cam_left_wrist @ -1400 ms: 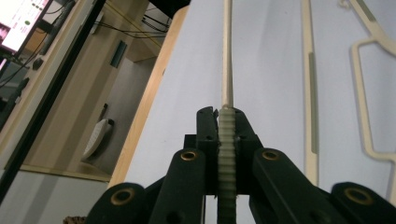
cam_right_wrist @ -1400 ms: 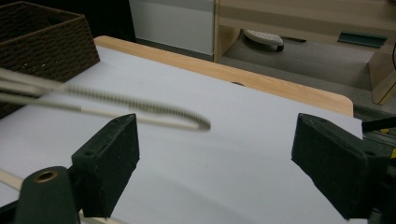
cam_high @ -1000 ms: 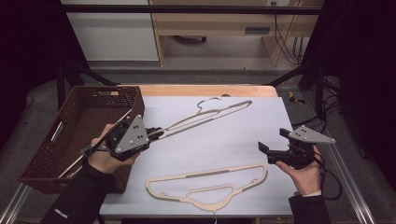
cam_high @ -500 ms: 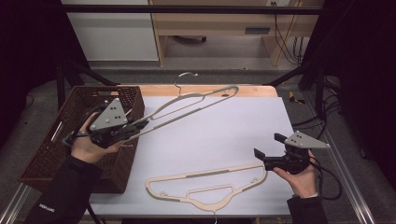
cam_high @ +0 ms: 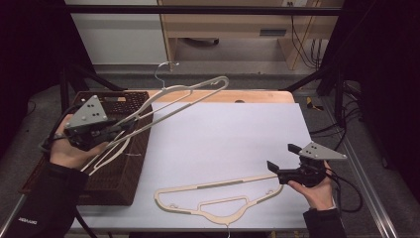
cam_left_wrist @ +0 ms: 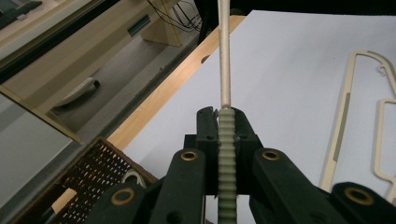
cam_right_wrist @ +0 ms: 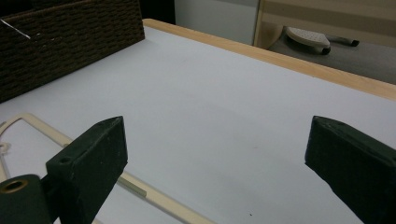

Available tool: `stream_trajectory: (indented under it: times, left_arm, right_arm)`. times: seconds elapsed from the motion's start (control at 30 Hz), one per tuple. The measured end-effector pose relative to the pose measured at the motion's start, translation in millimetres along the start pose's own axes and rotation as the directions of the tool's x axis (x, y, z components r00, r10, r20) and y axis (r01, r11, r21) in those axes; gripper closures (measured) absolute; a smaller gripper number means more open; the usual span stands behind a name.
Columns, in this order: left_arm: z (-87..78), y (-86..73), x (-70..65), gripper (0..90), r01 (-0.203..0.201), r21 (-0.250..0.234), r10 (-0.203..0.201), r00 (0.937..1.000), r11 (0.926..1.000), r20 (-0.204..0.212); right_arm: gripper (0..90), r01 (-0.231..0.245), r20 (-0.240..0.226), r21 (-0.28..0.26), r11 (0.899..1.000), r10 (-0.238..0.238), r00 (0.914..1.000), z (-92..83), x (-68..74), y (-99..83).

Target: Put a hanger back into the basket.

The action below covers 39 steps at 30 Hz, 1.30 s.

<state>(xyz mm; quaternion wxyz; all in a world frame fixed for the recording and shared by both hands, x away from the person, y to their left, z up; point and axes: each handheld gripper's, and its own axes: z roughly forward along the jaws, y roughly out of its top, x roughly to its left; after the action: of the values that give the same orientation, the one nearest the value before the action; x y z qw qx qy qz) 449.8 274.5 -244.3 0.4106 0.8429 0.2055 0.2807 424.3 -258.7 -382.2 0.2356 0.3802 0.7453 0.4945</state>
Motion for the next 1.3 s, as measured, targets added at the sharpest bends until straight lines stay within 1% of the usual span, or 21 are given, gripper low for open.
stream_trajectory:
  times: [0.1,0.13,0.3,0.4,0.47,0.53,0.57,0.6,0.7,0.83,0.93,0.97,1.0,1.03,1.07,1.1,1.13,1.17,1.27,1.3]
  left_arm:
    - [-9.2,-5.9,9.5,85.7,0.023,-0.001,-0.023,0.9996,0.9997,-0.018]
    - [-12.1,-8.2,12.8,85.7,0.031,-0.002,-0.031,0.9994,0.9995,-0.018]
    - [-27.4,-24.2,29.2,85.7,0.072,0.001,-0.072,0.9951,0.9974,-0.067]
    - [-36.2,-35.0,36.5,85.7,0.093,0.008,-0.092,0.9904,0.9956,-0.104]
    - [-44.3,-44.8,41.1,85.7,0.109,0.009,-0.106,0.9858,0.9941,-0.130]
    - [-51.4,-53.8,43.9,85.7,0.127,-0.002,-0.126,0.9816,0.9919,-0.143]
    - [-55.1,-58.0,45.1,85.7,0.130,-0.001,-0.128,0.9796,0.9916,-0.154]
    - [-58.4,-62.3,46.6,85.7,0.136,-0.001,-0.135,0.9788,0.9907,-0.154]
    - [-65.6,-74.5,49.2,85.7,0.146,0.009,-0.143,0.9741,0.9892,-0.176]
    - [-70.4,-90.8,51.3,85.7,0.162,0.030,-0.153,0.9683,0.9864,-0.198]
    - [-73.4,-105.4,52.7,85.7,0.177,0.032,-0.166,0.9610,0.9836,-0.221]
    - [-74.4,-109.9,53.6,85.7,0.183,0.037,-0.171,0.9613,0.9824,-0.216]
    - [-73.8,-114.2,54.5,85.7,0.175,0.029,-0.165,0.9605,0.9841,-0.224]
    - [-73.6,-118.1,54.5,85.7,0.181,0.035,-0.168,0.9590,0.9830,-0.228]
    - [-73.7,-121.9,54.7,85.7,0.177,0.050,-0.161,0.9597,0.9829,-0.230]
    - [-73.0,-125.8,54.7,85.7,0.182,0.059,-0.163,0.9583,0.9816,-0.235]
    - [-72.7,-129.7,53.9,85.7,0.197,0.074,-0.174,0.9542,0.9777,-0.243]
    - [-72.3,-133.7,54.4,85.7,0.202,0.082,-0.177,0.9538,0.9760,-0.243]
    - [-71.4,-145.8,54.4,85.7,0.214,0.095,-0.183,0.9483,0.9722,-0.259]
    - [-70.8,-148.3,54.1,85.7,0.222,0.094,-0.190,0.9438,0.9706,-0.270]
  right_arm:
    - [5.6,0.001,-0.008,0.003,1.000,-0.001,1.0000,0.8,0.8,-0.2]
    - [5.6,0.006,-0.011,0.002,1.000,-0.006,0.9999,1.2,0.9,-0.4]
    - [5.5,0.007,-0.020,0.012,1.000,-0.007,0.9998,2.8,2.5,-1.3]
    - [5.4,0.010,-0.021,0.015,1.000,-0.010,0.9997,4.1,2.8,-1.8]
    - [5.4,0.008,-0.022,0.020,1.000,-0.008,0.9997,4.5,3.1,-2.1]
    - [5.4,0.010,-0.022,0.020,1.000,-0.010,0.9997,4.9,3.2,-2.1]
    - [5.4,0.011,-0.024,0.020,1.000,-0.010,0.9997,5.1,3.3,-2.1]
    - [5.4,0.011,-0.024,0.020,1.000,-0.011,0.9997,5.3,3.4,-2.1]
    - [5.4,0.010,-0.024,0.021,1.000,-0.010,0.9997,5.7,3.4,-2.0]
    - [5.4,0.009,-0.029,0.018,1.000,-0.009,0.9995,5.6,3.6,-1.9]
    - [5.4,0.009,-0.029,0.021,1.000,-0.009,0.9995,6.3,3.6,-1.9]
    - [5.4,0.009,-0.031,0.022,1.000,-0.009,0.9995,6.5,3.7,-2.0]
    - [5.5,0.012,-0.032,0.023,1.000,-0.011,0.9994,6.7,3.7,-2.0]
    - [5.4,0.012,-0.031,0.024,1.000,-0.011,0.9995,7.0,3.6,-2.1]
    - [5.4,0.008,-0.030,0.027,1.000,-0.008,0.9995,7.0,3.8,-2.1]
    - [5.5,0.010,-0.031,0.025,1.000,-0.009,0.9995,7.2,3.6,-2.1]
    - [5.5,0.009,-0.033,0.025,1.000,-0.008,0.9994,7.3,3.8,-2.0]
    - [5.5,0.009,-0.031,0.026,1.000,-0.008,0.9995,7.5,4.2,-2.0]
    - [5.5,0.010,-0.032,0.024,1.000,-0.010,0.9994,7.1,3.7,-1.9]
    - [5.5,0.007,-0.034,0.023,1.000,-0.006,0.9994,7.0,3.8,-1.8]
